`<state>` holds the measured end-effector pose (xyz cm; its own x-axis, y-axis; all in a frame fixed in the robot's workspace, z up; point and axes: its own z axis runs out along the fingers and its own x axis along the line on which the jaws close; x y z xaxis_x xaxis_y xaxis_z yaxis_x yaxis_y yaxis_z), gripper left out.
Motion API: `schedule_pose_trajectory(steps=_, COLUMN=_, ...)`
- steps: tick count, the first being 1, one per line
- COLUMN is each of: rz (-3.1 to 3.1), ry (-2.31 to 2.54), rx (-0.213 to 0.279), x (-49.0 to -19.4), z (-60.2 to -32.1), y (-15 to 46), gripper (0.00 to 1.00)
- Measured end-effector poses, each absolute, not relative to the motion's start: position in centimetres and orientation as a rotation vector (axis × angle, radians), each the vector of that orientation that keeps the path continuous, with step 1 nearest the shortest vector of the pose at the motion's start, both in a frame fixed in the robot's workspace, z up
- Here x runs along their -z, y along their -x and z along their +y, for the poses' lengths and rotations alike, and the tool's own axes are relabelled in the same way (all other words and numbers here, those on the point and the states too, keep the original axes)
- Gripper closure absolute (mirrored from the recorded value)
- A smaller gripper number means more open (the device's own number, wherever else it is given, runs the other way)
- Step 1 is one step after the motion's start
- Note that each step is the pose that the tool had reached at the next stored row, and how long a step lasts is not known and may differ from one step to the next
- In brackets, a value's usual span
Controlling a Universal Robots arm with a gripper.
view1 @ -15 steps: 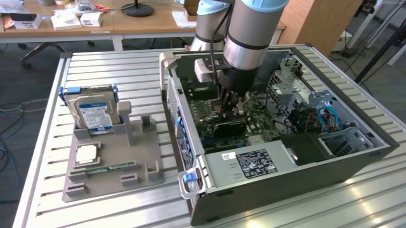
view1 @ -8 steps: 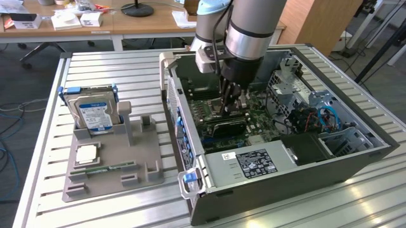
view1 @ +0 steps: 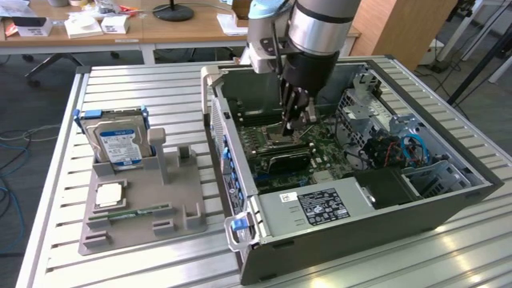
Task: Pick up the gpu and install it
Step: 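Press down on the gpu until it lock into place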
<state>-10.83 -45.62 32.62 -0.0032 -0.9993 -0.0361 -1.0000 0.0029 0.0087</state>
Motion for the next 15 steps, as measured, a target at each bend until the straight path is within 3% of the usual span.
schedule_pose_trajectory(steps=7, rz=2.211, ry=2.204, rx=-0.049, x=-34.7, z=-45.6, y=10.8, gripper=0.90)
schedule_pose_trajectory(steps=15, rz=2.211, ry=2.204, rx=-0.049, x=-34.8, z=-45.6, y=10.8, gripper=0.90)
